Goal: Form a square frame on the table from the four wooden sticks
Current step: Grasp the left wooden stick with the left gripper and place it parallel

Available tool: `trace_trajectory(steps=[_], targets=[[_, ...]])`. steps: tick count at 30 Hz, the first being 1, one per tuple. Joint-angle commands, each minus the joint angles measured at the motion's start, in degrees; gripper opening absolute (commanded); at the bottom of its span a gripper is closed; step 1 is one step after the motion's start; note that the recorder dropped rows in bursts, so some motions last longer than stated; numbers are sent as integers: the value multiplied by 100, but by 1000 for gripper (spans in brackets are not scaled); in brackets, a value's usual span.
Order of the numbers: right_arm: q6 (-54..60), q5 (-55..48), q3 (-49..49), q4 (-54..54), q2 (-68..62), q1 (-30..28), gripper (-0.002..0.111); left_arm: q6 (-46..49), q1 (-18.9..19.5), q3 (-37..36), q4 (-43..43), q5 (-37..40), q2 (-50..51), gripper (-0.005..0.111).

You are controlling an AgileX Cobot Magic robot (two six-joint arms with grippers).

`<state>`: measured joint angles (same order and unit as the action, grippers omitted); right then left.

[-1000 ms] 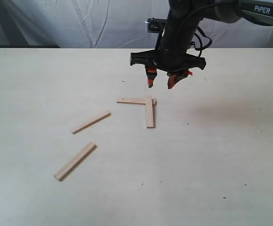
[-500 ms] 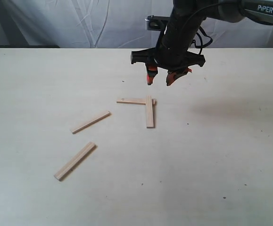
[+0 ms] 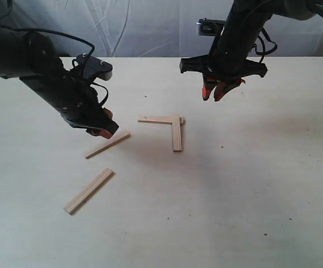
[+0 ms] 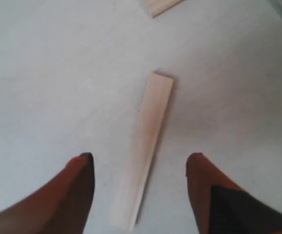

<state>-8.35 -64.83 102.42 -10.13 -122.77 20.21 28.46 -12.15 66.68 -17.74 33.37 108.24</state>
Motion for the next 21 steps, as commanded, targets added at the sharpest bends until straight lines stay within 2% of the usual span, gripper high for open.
trace_trajectory(steps=[1, 8, 10, 11, 12, 15, 17, 21], targets=[[175, 29, -9, 69, 14, -22, 38, 6, -42, 33, 173, -308, 306, 55], [218, 29, -9, 73, 14, -22, 38, 6, -42, 33, 65, -56, 795, 53], [218, 29, -9, 73, 14, -22, 38, 6, -42, 33, 22, 150, 846, 30], [218, 29, -9, 73, 14, -22, 38, -13, -42, 33, -94, 226, 846, 10], [218, 45, -9, 73, 14, -22, 38, -31, -42, 86, -328, 325, 809, 1], [218, 97, -9, 218, 14, -22, 38, -459, -55, 403, -938, 591, 541, 0], [218, 172, -9, 256, 14, -22, 38, -599, -165, 429, -1579, 292, 307, 0], [218, 233, -9, 272, 14, -22, 38, -1120, -842, 429, -1818, -1019, 554, 0]])
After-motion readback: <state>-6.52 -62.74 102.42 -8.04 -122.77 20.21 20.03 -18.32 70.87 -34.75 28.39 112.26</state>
